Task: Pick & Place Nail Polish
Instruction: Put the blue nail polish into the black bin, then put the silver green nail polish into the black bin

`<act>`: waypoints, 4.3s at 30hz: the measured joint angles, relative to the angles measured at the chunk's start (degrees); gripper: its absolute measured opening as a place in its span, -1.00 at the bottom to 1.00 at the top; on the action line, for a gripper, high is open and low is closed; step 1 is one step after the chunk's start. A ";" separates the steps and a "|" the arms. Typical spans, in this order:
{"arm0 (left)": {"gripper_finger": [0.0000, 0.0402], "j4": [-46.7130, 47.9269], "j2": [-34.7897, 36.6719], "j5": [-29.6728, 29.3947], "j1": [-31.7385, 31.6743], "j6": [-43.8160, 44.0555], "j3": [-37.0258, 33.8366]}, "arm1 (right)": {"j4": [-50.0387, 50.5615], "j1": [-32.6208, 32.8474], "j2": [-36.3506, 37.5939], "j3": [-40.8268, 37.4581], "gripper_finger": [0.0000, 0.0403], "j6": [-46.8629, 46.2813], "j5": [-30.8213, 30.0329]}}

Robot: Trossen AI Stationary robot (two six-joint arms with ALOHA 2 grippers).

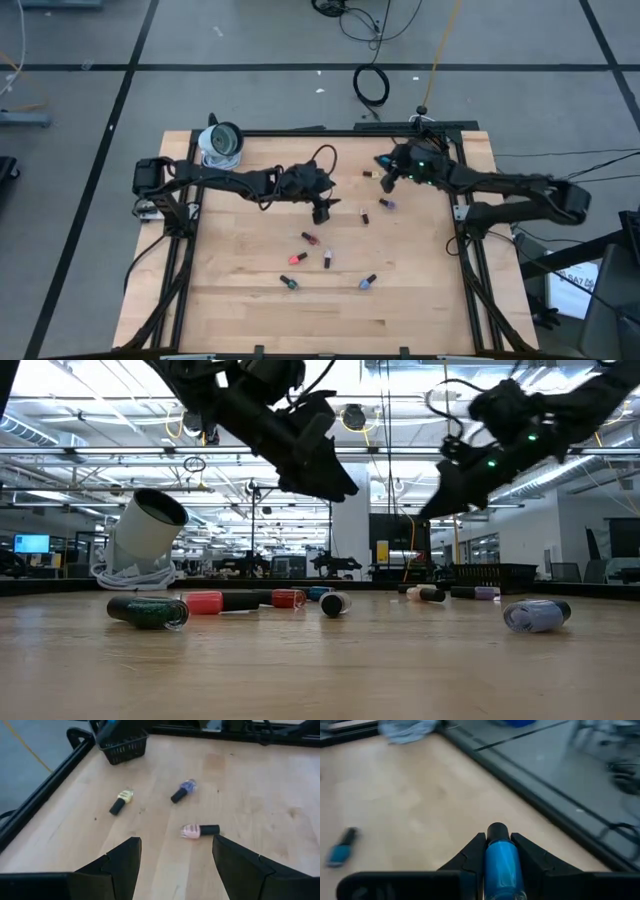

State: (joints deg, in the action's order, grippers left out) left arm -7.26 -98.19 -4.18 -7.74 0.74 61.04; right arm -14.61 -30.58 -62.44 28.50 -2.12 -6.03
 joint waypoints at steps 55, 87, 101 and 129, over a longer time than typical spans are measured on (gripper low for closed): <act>0.20 -29.84 -0.02 6.62 -5.65 13.10 -10.71 | -23.99 -21.18 7.77 -22.39 -0.16 -1.10 -8.56; 0.20 -29.14 0.46 13.04 -5.28 9.84 -10.71 | -46.86 -11.29 7.79 -22.37 -0.17 -17.80 49.37; 0.20 2.94 5.85 26.36 6.26 -4.20 -10.71 | -46.18 -11.28 7.77 -22.37 -0.18 -17.78 49.34; 0.20 25.51 5.75 0.52 31.82 14.00 -11.11 | -51.19 -11.28 7.79 -22.37 -0.18 -19.71 45.21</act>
State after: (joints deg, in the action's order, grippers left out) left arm 18.25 -92.44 -3.66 24.08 14.74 49.93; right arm -65.80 -41.87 -54.65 6.13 -21.83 39.17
